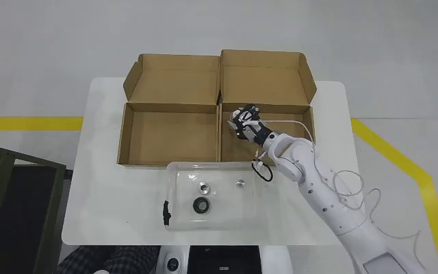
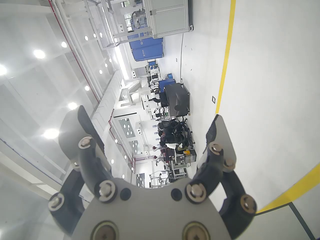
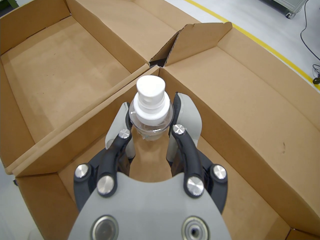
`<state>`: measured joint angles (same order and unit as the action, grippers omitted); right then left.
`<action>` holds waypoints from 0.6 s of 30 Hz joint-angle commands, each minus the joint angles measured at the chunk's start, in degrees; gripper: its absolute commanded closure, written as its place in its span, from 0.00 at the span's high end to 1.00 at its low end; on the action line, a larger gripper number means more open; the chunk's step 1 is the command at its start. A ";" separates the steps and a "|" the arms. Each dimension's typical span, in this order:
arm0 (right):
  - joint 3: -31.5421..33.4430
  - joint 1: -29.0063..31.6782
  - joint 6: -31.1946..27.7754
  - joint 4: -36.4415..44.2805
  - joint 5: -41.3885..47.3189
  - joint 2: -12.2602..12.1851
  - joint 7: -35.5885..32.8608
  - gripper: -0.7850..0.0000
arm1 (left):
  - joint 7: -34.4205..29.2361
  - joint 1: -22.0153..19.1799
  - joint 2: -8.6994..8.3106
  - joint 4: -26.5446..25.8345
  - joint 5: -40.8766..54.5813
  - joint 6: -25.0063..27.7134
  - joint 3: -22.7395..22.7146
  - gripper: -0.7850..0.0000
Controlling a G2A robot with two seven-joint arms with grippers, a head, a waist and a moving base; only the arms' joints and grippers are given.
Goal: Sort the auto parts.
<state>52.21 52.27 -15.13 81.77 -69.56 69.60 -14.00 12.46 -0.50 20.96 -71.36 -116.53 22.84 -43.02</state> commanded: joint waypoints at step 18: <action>7.38 9.01 -5.71 15.62 -3.59 -1.92 -1.20 1.00 | 0.00 0.00 0.00 0.00 0.00 0.00 0.00 1.00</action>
<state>59.15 60.40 -20.18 95.79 -72.76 67.86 -14.76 12.46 -0.50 20.96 -71.36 -116.53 22.84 -43.02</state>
